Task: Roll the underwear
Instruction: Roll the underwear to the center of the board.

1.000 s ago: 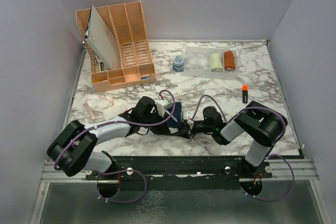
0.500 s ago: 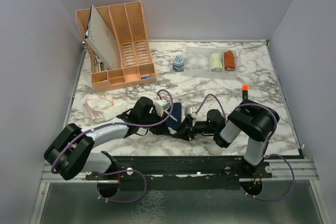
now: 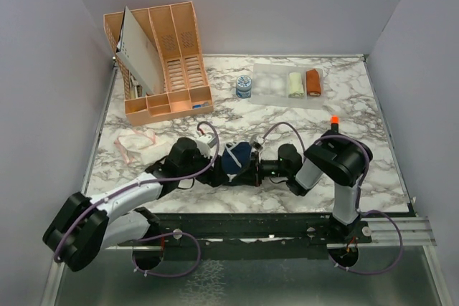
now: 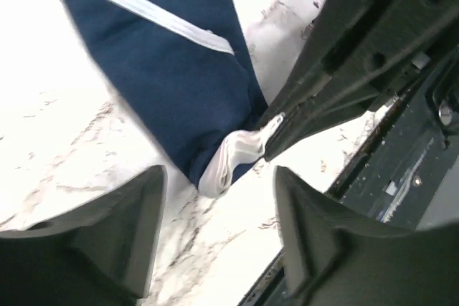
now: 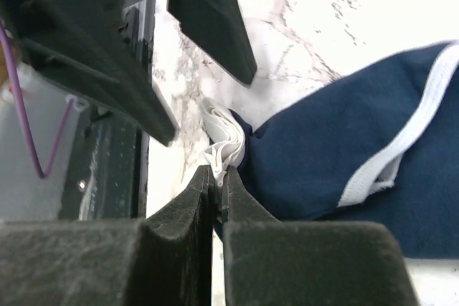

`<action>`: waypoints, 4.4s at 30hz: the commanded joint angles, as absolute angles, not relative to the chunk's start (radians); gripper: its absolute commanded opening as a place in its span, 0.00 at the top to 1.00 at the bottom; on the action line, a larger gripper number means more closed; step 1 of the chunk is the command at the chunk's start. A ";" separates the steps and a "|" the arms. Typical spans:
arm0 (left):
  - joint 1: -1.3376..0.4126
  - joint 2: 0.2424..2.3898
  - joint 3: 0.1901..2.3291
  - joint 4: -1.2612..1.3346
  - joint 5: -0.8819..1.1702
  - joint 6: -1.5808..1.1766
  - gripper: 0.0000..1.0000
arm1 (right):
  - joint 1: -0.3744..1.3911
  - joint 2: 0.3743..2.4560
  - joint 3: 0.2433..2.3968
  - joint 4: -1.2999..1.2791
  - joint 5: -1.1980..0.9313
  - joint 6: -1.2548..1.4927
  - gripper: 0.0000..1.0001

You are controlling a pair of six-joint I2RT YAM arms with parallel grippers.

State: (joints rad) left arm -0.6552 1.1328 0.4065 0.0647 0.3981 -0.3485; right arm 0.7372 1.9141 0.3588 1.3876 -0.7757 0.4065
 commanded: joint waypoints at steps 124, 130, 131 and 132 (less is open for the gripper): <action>-0.427 1.191 0.400 0.341 0.685 -0.481 0.16 | 0.741 2.063 0.222 1.752 -0.595 0.639 0.99; -0.456 1.176 0.382 0.397 0.675 -0.404 0.16 | 0.665 2.098 0.200 1.752 -0.587 0.894 0.99; -0.469 1.177 0.385 0.400 0.666 -0.392 0.16 | 0.658 2.104 0.194 1.751 -0.574 0.926 1.00; -0.482 1.179 0.388 0.405 0.658 -0.379 0.16 | 0.651 2.112 0.188 1.750 -0.559 0.962 0.99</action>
State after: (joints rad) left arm -0.4438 1.1965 0.3969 0.3309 0.6796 -0.4450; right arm 0.6838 2.0270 0.2428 1.5398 -0.5854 0.7483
